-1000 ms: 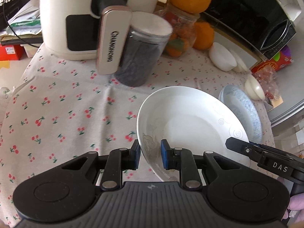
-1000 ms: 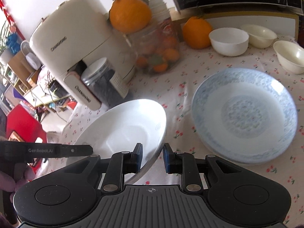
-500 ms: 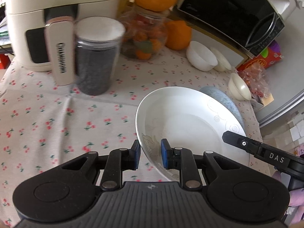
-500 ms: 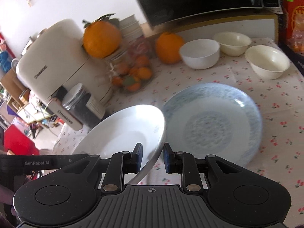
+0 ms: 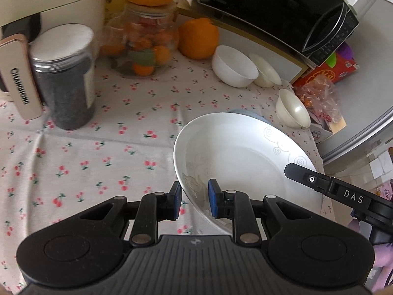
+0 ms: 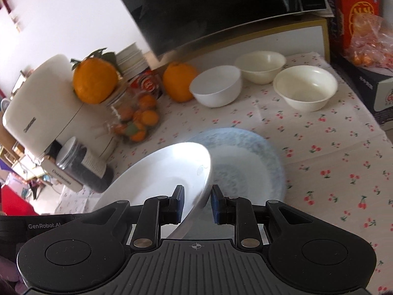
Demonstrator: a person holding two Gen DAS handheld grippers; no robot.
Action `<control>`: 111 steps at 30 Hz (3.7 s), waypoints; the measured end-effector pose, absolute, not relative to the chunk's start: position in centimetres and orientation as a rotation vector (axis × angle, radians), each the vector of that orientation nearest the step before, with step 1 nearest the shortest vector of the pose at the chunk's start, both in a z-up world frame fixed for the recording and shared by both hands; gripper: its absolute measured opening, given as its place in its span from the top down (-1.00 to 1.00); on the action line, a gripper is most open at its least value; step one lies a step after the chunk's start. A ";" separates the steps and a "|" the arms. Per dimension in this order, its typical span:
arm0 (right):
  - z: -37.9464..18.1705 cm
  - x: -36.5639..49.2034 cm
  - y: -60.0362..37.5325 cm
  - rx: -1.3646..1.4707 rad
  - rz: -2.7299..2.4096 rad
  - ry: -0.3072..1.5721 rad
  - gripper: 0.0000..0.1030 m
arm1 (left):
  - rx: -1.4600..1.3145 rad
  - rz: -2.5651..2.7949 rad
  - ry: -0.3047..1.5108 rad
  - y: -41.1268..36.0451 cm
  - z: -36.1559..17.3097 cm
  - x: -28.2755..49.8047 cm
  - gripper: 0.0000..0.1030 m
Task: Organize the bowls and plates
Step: 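Carry the white plate with both grippers onto the blue-patterned plate stack, then open both grippers to release the white plate on the stack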
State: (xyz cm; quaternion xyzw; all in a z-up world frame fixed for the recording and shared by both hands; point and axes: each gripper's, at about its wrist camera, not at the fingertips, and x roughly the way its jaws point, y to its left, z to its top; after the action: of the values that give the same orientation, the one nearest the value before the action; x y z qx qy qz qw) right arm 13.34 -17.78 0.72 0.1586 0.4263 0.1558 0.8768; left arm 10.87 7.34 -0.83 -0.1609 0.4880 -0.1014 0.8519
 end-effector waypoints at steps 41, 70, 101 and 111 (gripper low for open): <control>-1.4 14.4 -19.9 0.198 0.189 0.921 0.53 | -0.196 -0.177 1.042 1.5 -2.6 13.0 0.58; -1.3 14.9 -19.8 0.136 0.134 1.016 0.49 | -0.108 -0.165 1.033 0.2 -2.9 13.0 0.59; -1.0 15.5 -19.9 0.166 0.118 1.046 0.46 | -0.124 -0.151 1.021 0.6 -2.7 12.9 0.58; -0.6 15.6 -20.1 0.190 0.132 1.041 -0.02 | -0.129 -0.152 1.023 0.5 -2.5 12.8 0.03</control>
State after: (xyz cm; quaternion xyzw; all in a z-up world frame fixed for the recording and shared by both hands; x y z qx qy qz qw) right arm 15.56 -20.13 -0.61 0.0904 0.4961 0.0630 0.8613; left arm 12.81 0.49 -2.51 -0.0617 0.4885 -0.0724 0.8673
